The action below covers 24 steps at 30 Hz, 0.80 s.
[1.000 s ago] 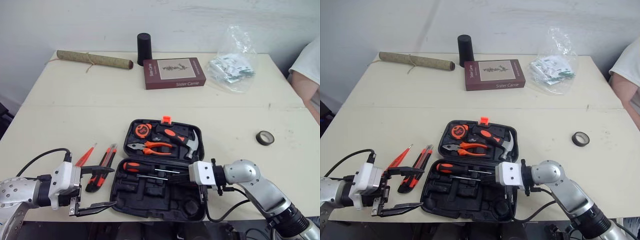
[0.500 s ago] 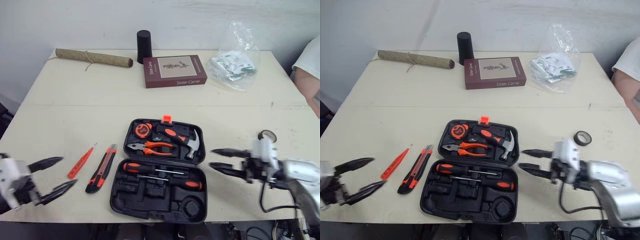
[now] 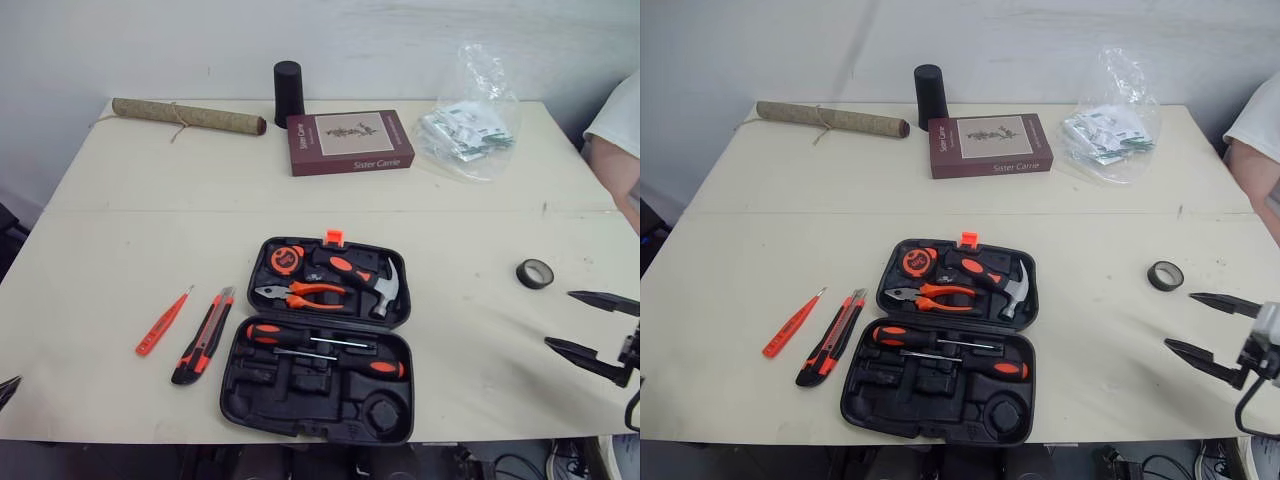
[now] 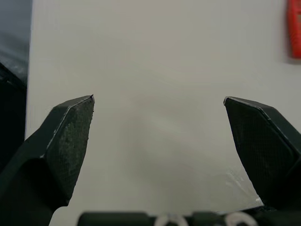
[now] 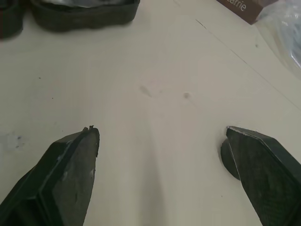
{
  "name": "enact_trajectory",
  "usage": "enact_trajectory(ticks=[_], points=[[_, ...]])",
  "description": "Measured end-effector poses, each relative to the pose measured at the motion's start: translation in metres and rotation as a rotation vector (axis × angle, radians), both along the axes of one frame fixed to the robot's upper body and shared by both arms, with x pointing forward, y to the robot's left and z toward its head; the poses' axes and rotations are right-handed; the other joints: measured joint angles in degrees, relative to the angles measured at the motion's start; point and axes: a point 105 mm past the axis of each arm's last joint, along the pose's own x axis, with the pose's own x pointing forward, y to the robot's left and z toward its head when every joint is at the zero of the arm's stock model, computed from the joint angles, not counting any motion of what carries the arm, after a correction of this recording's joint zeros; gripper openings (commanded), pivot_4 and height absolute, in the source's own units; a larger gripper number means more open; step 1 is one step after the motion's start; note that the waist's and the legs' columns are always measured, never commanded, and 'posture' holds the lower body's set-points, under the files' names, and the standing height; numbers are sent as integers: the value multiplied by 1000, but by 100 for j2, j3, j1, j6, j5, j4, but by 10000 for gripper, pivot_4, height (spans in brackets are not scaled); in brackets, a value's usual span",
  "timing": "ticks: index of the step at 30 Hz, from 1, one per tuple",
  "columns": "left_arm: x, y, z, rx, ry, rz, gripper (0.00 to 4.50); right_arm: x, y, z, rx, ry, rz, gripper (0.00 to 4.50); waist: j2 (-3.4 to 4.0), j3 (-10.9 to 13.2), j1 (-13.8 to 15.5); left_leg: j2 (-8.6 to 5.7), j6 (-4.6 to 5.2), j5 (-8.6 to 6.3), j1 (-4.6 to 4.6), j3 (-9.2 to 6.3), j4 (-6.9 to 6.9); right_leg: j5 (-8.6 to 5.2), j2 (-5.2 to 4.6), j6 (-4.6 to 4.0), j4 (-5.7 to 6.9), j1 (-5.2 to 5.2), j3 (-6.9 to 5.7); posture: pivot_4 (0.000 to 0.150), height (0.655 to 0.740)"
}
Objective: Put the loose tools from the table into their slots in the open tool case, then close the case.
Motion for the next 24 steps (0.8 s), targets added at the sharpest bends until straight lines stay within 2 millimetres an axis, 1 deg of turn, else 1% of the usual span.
enact_trajectory(ticks=[1,2,4,5,8,11,13,17,19,20,24], points=[[11,-13,1,-8,16,-60,45000,6,15,9,54,-44,44,44624,2,1,0,0,-8,5,-1,-2,-1,0,0,-1,3,-2,1,1500,7400],[22,-27,2,-21,35,-118,45000,7,30,17,98,-70,97,44624,7,4,2,0,-11,9,-4,-1,-4,0,0,-2,6,-6,1,1500,7400],[36,-45,5,-29,52,-196,45000,6,54,25,149,-101,190,44624,7,4,9,0,-6,26,-6,-5,-9,-2,2,-4,8,-6,-2,1500,7400],[45,-55,8,-31,61,-229,45000,5,71,32,190,-130,241,44624,7,4,14,0,-15,31,-6,-6,-12,-2,3,-5,8,-7,-5,1500,7400],[73,-76,13,-43,118,-279,45000,-3,120,44,290,-200,403,44624,8,5,17,-3,-14,34,-9,-4,-8,-2,5,-4,14,-8,-5,1500,7400],[89,-91,10,-43,185,-314,45000,-13,147,48,311,-225,508,44624,8,5,15,-8,-10,34,-7,5,-8,1,3,0,13,-6,0,1500,7400],[97,-101,1,-54,227,-332,45000,-19,162,46,328,-226,570,44624,7,5,9,-7,-10,34,-8,5,-9,1,5,1,18,-8,-1,1500,7400],[100,-116,-17,-52,306,-373,45000,-25,174,48,347,-257,621,44624,7,5,-16,-4,-10,34,-8,15,-10,1,12,1,26,-14,3,1500,7400],[100,-120,-27,-24,329,-381,45000,-30,182,50,359,-275,655,44624,7,5,-1,-4,-10,35,-6,16,-8,1,12,1,24,-16,3,1500,7400],[101,-120,-32,-10,330,-375,45000,-32,186,49,366,-273,672,44624,7,5,5,-4,-10,35,-6,16,-7,1,12,1,23,-16,3,1500,7400],[107,-124,-38,4,277,-357,45000,-44,197,42,401,-241,720,44624,8,4,56,-9,-6,37,-2,15,-3,1,4,1,25,-12,5,1500,7400]])
